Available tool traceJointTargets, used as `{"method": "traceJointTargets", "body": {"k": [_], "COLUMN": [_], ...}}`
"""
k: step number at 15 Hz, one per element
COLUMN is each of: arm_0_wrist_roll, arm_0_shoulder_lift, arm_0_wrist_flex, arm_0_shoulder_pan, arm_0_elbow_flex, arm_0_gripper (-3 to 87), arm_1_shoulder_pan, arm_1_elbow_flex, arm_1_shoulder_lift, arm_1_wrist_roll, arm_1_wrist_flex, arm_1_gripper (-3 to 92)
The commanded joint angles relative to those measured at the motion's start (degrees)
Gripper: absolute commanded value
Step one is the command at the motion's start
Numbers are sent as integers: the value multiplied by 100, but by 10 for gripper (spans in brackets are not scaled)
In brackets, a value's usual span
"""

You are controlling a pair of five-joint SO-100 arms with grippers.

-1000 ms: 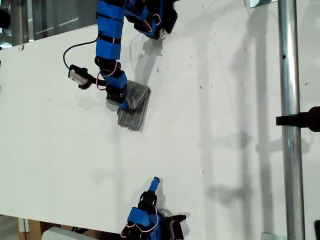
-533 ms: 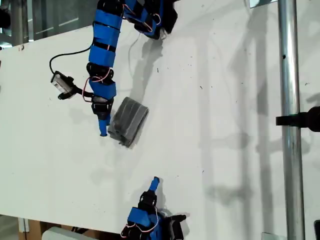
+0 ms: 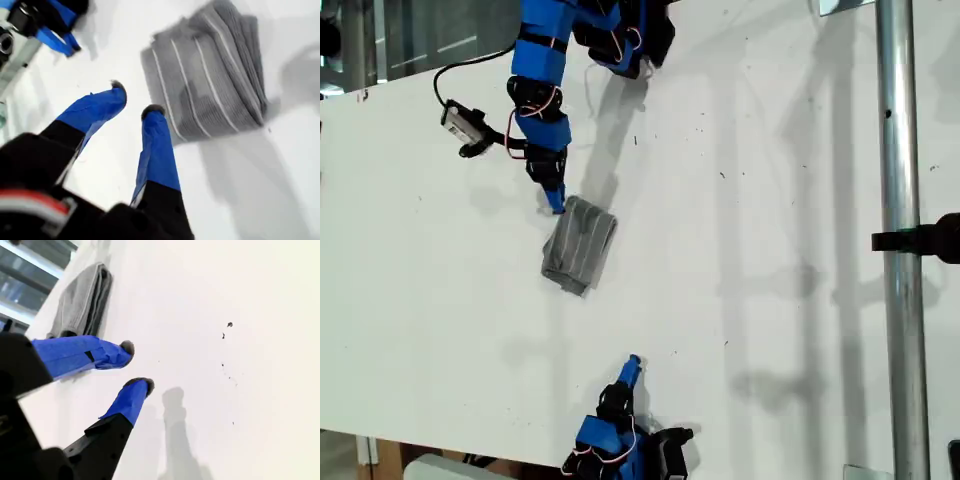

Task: Grasp corners of a towel and fold twice.

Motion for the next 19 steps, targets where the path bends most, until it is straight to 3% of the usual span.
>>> {"method": "traceJointTargets", "body": {"k": [1, 2, 5, 6, 7, 9, 12, 19], "arm_0_wrist_roll": [-193, 343, 571, 1222, 2259, 2461, 2461, 2461], "arm_0_shoulder_lift": [35, 35, 35, 35, 35, 35, 35, 35], "arm_0_wrist_flex": [202, 211, 220, 220, 220, 220, 220, 220], "arm_0_shoulder_pan": [-26, -44, 290, 369, 378, 369, 360, 360], "arm_0_elbow_flex": [35, 35, 35, 35, 35, 35, 35, 35], "arm_0_gripper": [96, 81, 78, 75, 73, 71, 71, 71], "arm_1_shoulder_pan": [-123, -193, -185, -141, -105, -475, -571, -580], "arm_1_elbow_flex": [1371, 2013, 3234, 3630, 3560, 3577, 3568, 3568], "arm_1_shoulder_lift": [1626, 2479, 4975, 6240, 6231, 6223, 6223, 6223], "arm_1_wrist_roll": [396, 668, 1274, 1995, 2197, 2531, 2136, 2136], "arm_1_wrist_flex": [1187, 1670, 3182, 4078, 4430, 4438, 4509, 4509], "arm_1_gripper": [3, 0, -2, -2, 1, 147, 143, 143]}}
